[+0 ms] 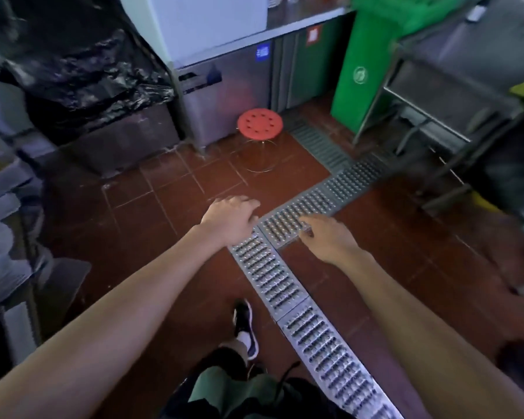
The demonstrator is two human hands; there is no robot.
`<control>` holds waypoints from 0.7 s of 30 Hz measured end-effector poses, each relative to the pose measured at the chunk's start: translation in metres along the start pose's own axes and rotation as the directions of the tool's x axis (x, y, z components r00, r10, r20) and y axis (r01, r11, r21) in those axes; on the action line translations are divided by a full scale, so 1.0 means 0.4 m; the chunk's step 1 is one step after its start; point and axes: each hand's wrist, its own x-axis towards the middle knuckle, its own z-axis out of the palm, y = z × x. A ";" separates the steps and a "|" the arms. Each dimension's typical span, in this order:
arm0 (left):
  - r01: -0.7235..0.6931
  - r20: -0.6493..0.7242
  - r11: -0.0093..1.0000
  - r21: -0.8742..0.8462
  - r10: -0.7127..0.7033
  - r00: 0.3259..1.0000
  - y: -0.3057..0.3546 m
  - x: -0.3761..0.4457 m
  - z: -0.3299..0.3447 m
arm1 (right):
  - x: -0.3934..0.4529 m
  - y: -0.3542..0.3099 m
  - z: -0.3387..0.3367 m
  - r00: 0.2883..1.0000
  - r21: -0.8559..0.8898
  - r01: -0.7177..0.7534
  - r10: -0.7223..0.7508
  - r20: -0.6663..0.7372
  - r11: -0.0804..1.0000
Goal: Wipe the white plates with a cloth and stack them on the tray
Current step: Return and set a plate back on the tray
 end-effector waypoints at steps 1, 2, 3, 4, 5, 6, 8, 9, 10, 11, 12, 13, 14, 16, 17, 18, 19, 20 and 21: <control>-0.039 0.008 0.999 0.000 0.039 0.999 0.025 0.043 0.003 | 0.002 0.041 -0.010 0.999 0.002 -0.040 0.040 -0.003 0.999; -0.075 0.015 0.997 -0.002 0.075 0.997 0.049 0.086 0.006 | 0.006 0.081 -0.019 0.997 0.003 -0.078 0.078 -0.007 0.997; -0.109 0.024 0.994 -0.004 0.109 0.994 0.073 0.132 0.009 | 0.013 0.120 -0.029 0.993 0.006 -0.116 0.116 -0.011 0.993; -0.142 0.035 0.990 -0.006 0.142 0.989 0.095 0.178 0.012 | 0.022 0.155 -0.038 0.988 0.008 -0.152 0.152 -0.015 0.988; -0.174 0.046 0.985 -0.005 0.174 0.984 0.116 0.226 0.013 | 0.034 0.189 -0.048 0.982 0.008 -0.187 0.187 -0.020 0.982; -0.206 0.053 0.979 -0.004 0.206 0.977 0.137 0.277 0.015 | 0.049 0.222 -0.060 0.976 0.007 -0.216 0.216 -0.025 0.976; -0.263 0.060 0.965 -0.005 0.262 0.963 0.172 0.379 0.020 | 0.082 0.284 -0.083 0.962 0.017 -0.270 0.270 -0.030 0.963; -0.289 0.061 0.957 -0.007 0.289 0.955 0.186 0.430 0.020 | 0.098 0.313 -0.096 0.955 0.030 -0.295 0.296 -0.028 0.955; -0.313 0.064 0.950 -0.013 0.314 0.947 0.200 0.479 0.019 | 0.113 0.340 -0.110 0.946 0.045 -0.321 0.322 -0.022 0.946; -0.337 0.065 0.941 -0.021 0.337 0.939 0.215 0.527 0.017 | 0.124 0.366 -0.124 0.936 0.058 -0.350 0.352 -0.015 0.935; -0.364 0.062 0.931 -0.025 0.365 0.929 0.231 0.575 0.015 | 0.135 0.391 -0.138 0.925 0.069 -0.378 0.380 -0.011 0.923; -0.394 0.057 0.919 -0.025 0.394 0.917 0.245 0.619 0.014 | 0.145 0.413 -0.151 0.915 0.078 -0.402 0.404 -0.014 0.912; -0.423 0.053 0.906 -0.023 0.424 0.904 0.263 0.664 0.012 | 0.155 0.434 -0.164 0.903 0.090 -0.424 0.428 -0.024 0.901; -0.474 0.046 0.880 -0.019 0.475 0.879 0.303 0.740 0.002 | 0.175 0.472 -0.194 0.884 0.129 -0.457 0.466 -0.049 0.880; -0.500 0.046 0.866 -0.016 0.501 0.864 0.326 0.773 -0.003 | 0.183 0.488 -0.208 0.877 0.145 -0.467 0.478 -0.054 0.872; -0.525 0.049 0.851 -0.013 0.525 0.850 0.348 0.802 -0.006 | 0.190 0.505 -0.222 0.870 0.153 -0.477 0.490 -0.056 0.865; -0.546 0.056 0.838 -0.004 0.546 0.836 0.371 0.829 -0.010 | 0.197 0.522 -0.234 0.862 0.159 -0.489 0.503 -0.059 0.857; -0.567 0.066 0.824 0.008 0.565 0.823 0.393 0.854 -0.014 | 0.204 0.540 -0.248 0.853 0.164 -0.503 0.518 -0.064 0.849; -0.585 0.073 0.811 0.013 0.583 0.809 0.415 0.880 -0.018 | 0.213 0.558 -0.261 0.843 0.169 -0.515 0.532 -0.074 0.840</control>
